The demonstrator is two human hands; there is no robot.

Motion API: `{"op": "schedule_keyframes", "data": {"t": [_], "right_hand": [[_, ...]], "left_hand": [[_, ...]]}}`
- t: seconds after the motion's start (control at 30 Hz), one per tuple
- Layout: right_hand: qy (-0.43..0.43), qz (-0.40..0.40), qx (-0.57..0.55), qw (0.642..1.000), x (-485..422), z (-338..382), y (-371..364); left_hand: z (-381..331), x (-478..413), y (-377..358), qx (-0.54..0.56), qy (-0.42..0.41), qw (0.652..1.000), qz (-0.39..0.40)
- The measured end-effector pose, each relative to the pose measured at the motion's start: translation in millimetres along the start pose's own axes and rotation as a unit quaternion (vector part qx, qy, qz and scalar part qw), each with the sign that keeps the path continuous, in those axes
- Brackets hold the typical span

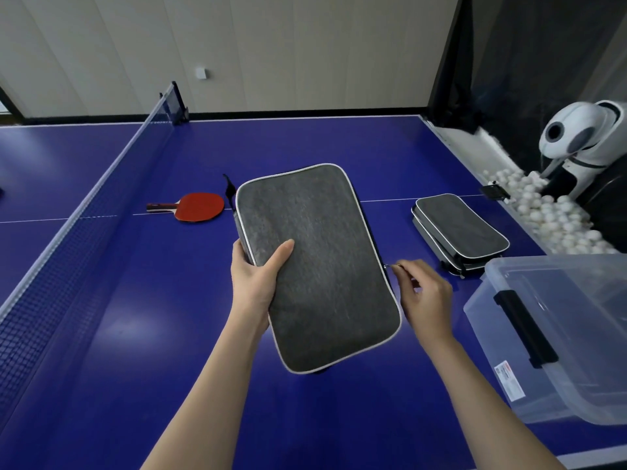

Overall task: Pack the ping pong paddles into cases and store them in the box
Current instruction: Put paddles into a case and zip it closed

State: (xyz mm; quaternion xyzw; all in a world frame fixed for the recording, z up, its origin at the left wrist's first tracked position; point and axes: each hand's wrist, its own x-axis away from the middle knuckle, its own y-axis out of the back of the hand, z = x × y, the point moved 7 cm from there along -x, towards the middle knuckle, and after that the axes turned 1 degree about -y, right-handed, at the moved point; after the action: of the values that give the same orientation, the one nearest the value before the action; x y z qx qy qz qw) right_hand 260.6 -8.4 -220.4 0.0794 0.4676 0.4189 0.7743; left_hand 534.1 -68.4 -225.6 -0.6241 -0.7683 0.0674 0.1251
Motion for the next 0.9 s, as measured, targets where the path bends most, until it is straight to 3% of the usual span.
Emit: {"op": "schedule_keyframes", "data": {"t": [0.37, 0.53, 0.9], "right_hand": [[0.031, -0.053, -0.026, 0.998, -42.7, 1.5, 13.7], [0.068, -0.012, -0.026, 0.997, -54.6, 3.6, 14.1], [0.296, 0.057, 0.033, 0.953, -67.7, 70.7, -2.1]], "left_hand": [[-4.0, 8.9, -7.9, -0.146, -0.017, 0.966, 0.211], [-7.7, 12.2, -13.7, -0.200, -0.003, 0.931, 0.305], [-0.2, 29.2, -48.8, -0.360, 0.007, 0.803, 0.475]]}}
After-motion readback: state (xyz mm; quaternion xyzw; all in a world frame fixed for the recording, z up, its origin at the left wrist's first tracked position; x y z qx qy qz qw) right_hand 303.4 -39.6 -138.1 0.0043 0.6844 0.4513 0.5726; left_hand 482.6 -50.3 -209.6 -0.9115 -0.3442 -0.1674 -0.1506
